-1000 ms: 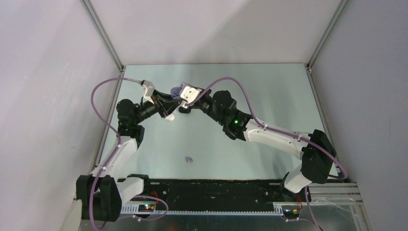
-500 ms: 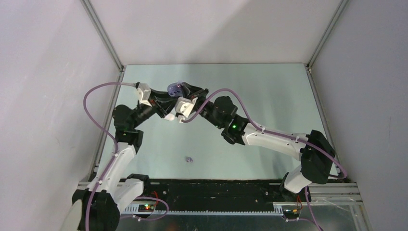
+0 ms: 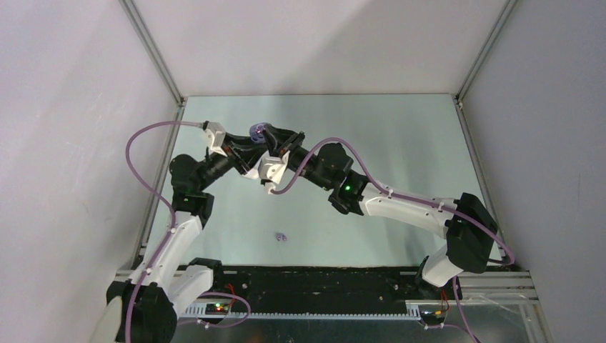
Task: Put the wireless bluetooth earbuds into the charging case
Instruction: Place the earbud in the charging case.
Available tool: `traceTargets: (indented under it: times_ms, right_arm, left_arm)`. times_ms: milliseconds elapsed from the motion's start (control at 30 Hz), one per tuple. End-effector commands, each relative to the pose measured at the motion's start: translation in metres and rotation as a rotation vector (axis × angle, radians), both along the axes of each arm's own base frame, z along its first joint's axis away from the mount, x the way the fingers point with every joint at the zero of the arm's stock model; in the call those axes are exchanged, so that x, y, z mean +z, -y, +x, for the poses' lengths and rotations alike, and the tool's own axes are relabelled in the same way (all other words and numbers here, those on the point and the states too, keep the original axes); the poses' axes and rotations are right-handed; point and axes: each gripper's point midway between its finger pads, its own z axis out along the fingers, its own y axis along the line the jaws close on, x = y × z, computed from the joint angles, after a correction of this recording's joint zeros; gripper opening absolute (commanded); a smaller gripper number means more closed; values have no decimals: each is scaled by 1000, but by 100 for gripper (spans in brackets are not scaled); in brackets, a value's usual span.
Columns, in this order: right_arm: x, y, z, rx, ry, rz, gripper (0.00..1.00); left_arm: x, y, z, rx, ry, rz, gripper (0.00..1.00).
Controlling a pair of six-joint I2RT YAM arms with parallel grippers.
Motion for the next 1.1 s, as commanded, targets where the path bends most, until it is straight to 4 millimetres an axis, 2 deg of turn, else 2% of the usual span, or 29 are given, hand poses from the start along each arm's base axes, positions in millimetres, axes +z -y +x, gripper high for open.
traceTargets:
  times_ms: [0, 600, 733, 1067]
  right_arm:
    - [4, -9, -8, 41, 57, -10, 0]
    - [-16, -17, -6, 35, 130, -132, 0]
    - [-25, -18, -4, 29, 140, -184, 0]
    - [-32, -15, -2, 2, 159, -241, 0]
  left_arm:
    - [26, 1, 0, 9, 67, -10, 0]
    - [33, 7, -15, -50, 181, 66, 0]
    - [35, 4, -13, -25, 188, 64, 0]
    - [40, -3, -6, 35, 171, 23, 0]
